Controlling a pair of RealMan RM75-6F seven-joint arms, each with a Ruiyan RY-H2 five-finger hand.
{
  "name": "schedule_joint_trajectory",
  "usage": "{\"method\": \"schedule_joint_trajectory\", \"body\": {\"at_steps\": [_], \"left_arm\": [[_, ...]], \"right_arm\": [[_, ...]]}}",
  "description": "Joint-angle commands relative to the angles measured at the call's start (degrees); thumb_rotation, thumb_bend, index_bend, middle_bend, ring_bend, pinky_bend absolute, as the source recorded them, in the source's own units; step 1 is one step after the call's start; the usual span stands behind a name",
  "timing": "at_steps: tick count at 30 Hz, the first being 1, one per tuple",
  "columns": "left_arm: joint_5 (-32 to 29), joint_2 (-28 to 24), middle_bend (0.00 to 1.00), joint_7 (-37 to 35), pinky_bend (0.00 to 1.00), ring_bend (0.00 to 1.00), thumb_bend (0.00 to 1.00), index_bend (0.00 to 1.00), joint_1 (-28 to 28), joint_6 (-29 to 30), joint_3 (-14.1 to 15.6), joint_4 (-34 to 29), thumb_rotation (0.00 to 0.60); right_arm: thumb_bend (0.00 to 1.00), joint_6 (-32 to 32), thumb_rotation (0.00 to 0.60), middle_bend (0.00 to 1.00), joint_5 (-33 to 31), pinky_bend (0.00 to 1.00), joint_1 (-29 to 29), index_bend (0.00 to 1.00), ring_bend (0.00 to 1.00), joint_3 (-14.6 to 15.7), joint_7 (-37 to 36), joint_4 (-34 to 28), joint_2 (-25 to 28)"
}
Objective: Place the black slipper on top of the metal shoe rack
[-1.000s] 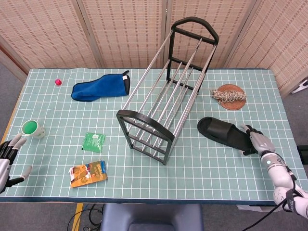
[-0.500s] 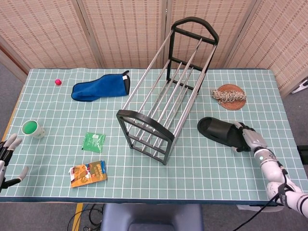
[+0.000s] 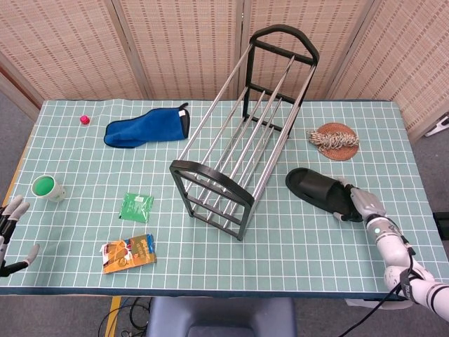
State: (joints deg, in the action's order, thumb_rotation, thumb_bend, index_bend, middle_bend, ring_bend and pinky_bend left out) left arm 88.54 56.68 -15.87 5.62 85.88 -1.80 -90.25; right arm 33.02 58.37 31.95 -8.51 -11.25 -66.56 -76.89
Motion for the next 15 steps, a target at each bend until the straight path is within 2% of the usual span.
{"method": "schedule_joint_trajectory", "body": {"at_steps": [1,8,15], "left_arm": [[-0.1,0.0,0.0,0.1,0.0,0.0,0.38,0.04,0.1,-0.1,-0.1,0.0,0.6],[-0.4,0.2,0.0,0.8,0.0,0.0,0.38,0.04,0.1,-0.3,-0.1,-0.2,0.6],[-0.9,0.4,0.0,1.3,0.0,0.0,0.38,0.04,0.2,-0.6,-0.3,-0.2,0.6]], "right_arm": [[0.29,0.9,0.6,0.18,0.2,0.46,-0.4,0.09,0.22,-0.4,-0.3,-0.7,0.5],[0.3,3.6,0.6,0.19,1.4,0.48,-1.4,0.1,0.23,-0.8,-0.4,-4.1,2.7],[0.3,8.1,0.6,0.19,2.7,0.48,-3.2,0.11,0.23,-1.3,0.0,-10.3,6.5]]}}
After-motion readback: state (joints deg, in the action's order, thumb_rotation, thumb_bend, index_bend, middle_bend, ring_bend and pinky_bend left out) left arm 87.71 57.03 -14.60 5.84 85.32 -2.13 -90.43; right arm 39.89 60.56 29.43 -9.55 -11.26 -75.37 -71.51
